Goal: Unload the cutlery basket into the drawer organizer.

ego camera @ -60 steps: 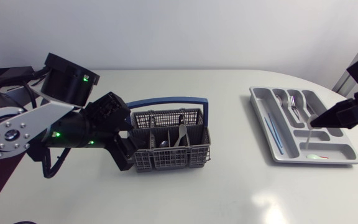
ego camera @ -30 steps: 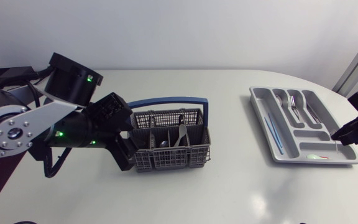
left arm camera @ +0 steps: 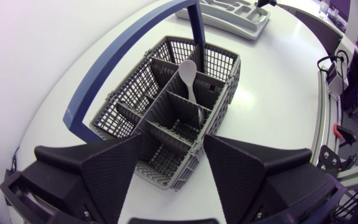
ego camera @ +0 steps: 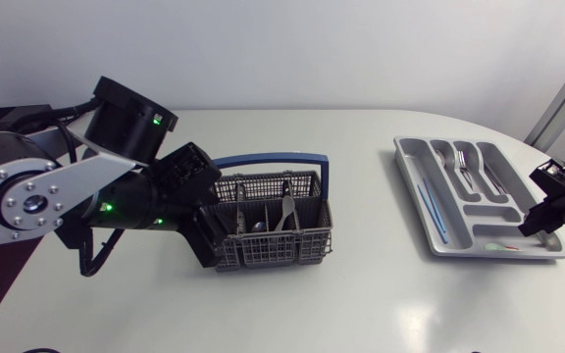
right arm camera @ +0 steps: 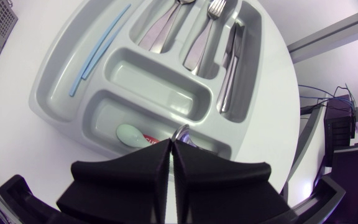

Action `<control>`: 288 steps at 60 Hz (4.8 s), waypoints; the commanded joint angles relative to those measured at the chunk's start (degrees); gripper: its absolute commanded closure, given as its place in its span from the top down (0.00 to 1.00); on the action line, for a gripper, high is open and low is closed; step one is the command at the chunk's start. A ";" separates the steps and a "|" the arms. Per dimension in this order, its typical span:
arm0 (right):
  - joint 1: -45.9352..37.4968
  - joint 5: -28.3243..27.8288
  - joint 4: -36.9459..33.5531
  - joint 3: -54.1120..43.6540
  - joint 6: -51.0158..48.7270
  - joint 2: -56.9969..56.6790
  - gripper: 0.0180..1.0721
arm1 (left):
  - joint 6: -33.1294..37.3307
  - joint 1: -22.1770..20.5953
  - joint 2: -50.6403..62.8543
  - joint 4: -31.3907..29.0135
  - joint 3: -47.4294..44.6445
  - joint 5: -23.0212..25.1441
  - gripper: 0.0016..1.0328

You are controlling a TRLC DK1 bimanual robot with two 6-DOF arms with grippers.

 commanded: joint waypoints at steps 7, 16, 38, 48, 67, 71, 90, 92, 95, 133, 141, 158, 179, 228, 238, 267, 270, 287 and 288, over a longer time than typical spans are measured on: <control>1.49 2.58 3.15 -3.03 -1.05 2.49 0.11 | -1.62 -0.66 1.36 -0.53 1.71 -0.44 0.68; 2.10 3.55 3.86 -4.00 -0.79 1.96 0.28 | -1.70 -1.27 1.97 -0.45 1.89 -0.35 0.68; 2.81 3.90 1.75 -5.85 -0.53 -4.89 0.71 | -1.18 -1.18 2.06 -0.18 2.06 -0.44 0.68; 7.47 3.55 0.69 -12.09 -0.70 -15.09 0.77 | 2.87 -3.03 2.06 0.52 3.03 -0.44 0.68; 16.43 3.37 -0.10 -19.73 0.62 -26.34 0.80 | 22.38 -9.18 6.28 5.53 5.49 -6.33 0.68; 17.49 3.11 -0.36 -20.52 0.70 -27.48 0.81 | 26.42 -10.32 7.68 6.41 6.02 -7.38 0.68; 22.85 2.76 -0.80 -23.86 2.20 -32.14 0.83 | 39.69 -14.89 15.07 6.67 10.68 -11.51 0.65; 23.20 2.76 -0.80 -24.04 2.37 -32.31 0.83 | 41.27 -15.33 16.30 6.76 11.38 -12.13 0.59; 23.90 2.76 -0.72 -24.30 2.81 -32.58 0.83 | 42.86 -15.68 17.88 6.76 12.52 -12.74 0.57; 24.43 1.35 0.60 -26.85 1.93 -33.19 0.83 | 60.26 -13.05 29.92 6.76 20.78 -20.12 0.41; 24.34 1.26 1.13 -27.03 1.85 -33.02 0.83 | 61.49 -13.05 30.36 5.97 21.75 -20.21 0.29; 23.37 1.17 1.66 -27.64 0.88 -33.28 0.83 | 61.49 -13.93 29.83 2.63 22.72 -20.83 0.06; 23.46 1.17 1.04 -28.79 0.79 -36.97 0.83 | 59.20 -15.42 24.73 1.22 19.38 -22.15 0.03; 37.17 -9.55 -6.16 -24.48 16.44 -56.22 0.83 | 19.04 -19.46 16.56 -14.16 32.03 -23.99 0.03; 45.87 -9.11 -2.82 -23.43 22.50 -55.78 0.83 | 2.69 -19.02 20.87 -17.94 38.10 -18.54 0.03; 69.08 5.92 14.05 -27.38 26.98 -50.07 0.82 | -18.32 -13.05 29.39 -26.81 48.03 0.71 0.03; 70.40 7.33 15.63 -27.56 27.07 -48.31 0.82 | -18.84 -12.61 29.57 -26.90 48.12 1.85 0.03; 72.68 11.02 25.83 -28.35 24.96 -39.26 0.55 | -19.72 -12.17 29.13 -27.87 48.20 3.78 0.03; 72.68 11.10 26.00 -28.26 24.87 -38.99 0.53 | -19.72 -12.17 29.13 -27.96 48.12 3.78 0.03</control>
